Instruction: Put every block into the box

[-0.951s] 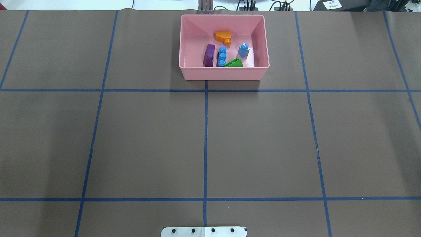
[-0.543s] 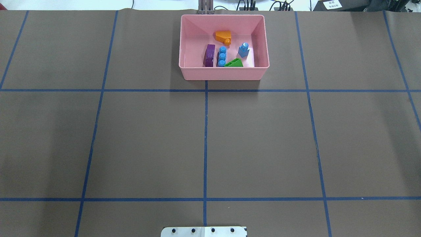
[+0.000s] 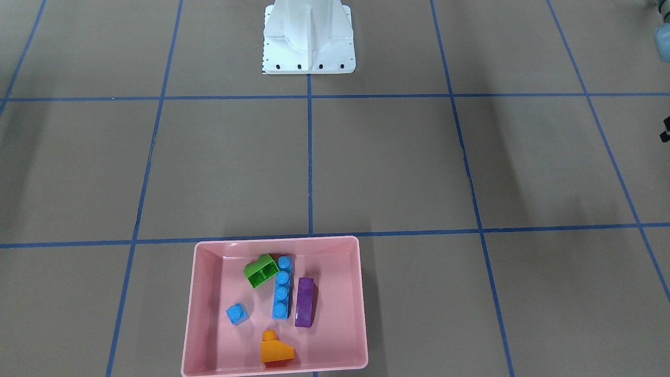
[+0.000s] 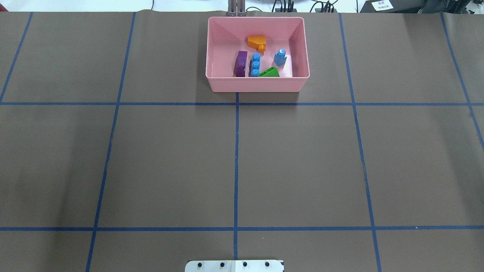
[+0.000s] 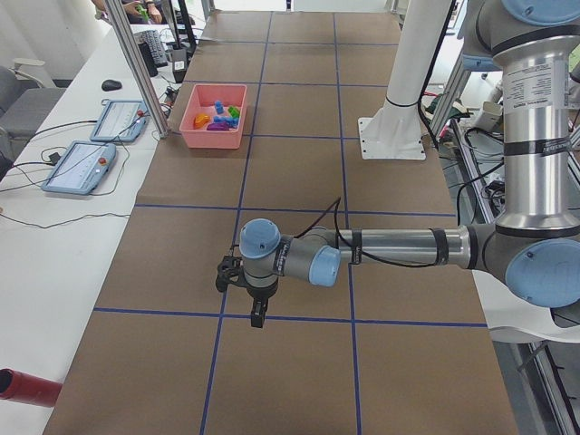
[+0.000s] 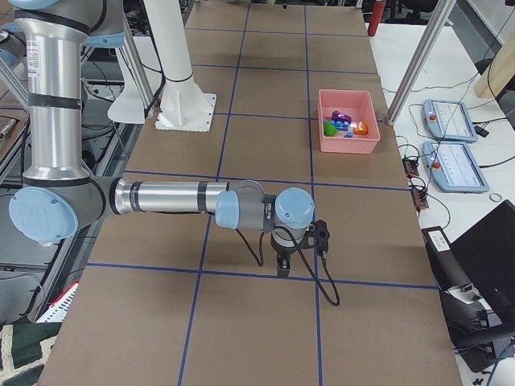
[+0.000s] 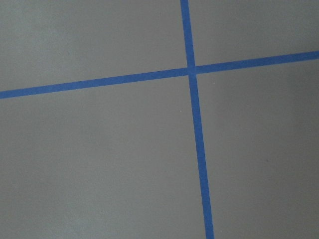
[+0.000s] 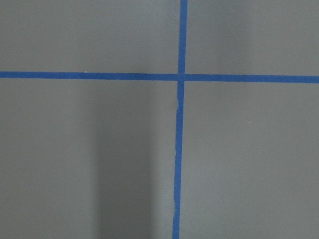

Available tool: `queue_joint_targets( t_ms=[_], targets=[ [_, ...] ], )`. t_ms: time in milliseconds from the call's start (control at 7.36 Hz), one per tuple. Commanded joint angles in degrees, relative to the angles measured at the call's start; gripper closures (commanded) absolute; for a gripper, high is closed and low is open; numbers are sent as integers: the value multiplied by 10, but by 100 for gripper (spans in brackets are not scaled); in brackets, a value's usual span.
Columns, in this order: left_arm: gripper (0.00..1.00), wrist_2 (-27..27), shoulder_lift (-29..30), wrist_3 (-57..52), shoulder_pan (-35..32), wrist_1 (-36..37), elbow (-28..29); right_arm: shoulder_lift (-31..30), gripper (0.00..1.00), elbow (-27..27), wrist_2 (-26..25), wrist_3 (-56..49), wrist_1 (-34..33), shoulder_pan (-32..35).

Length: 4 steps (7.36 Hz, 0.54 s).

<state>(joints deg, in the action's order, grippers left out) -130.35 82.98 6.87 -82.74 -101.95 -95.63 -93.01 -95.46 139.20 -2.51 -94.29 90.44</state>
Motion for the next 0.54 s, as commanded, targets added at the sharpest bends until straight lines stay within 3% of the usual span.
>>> queue_joint_targets(
  t_ms=[0,408],
  targets=[
    [0,-4,-10,-14,-7,84,-72,2,0,-1,3,0,0,0],
    [0,-12,-12,-68,-51,121,-69,2,0,1,4,0,0,0]
  ],
)
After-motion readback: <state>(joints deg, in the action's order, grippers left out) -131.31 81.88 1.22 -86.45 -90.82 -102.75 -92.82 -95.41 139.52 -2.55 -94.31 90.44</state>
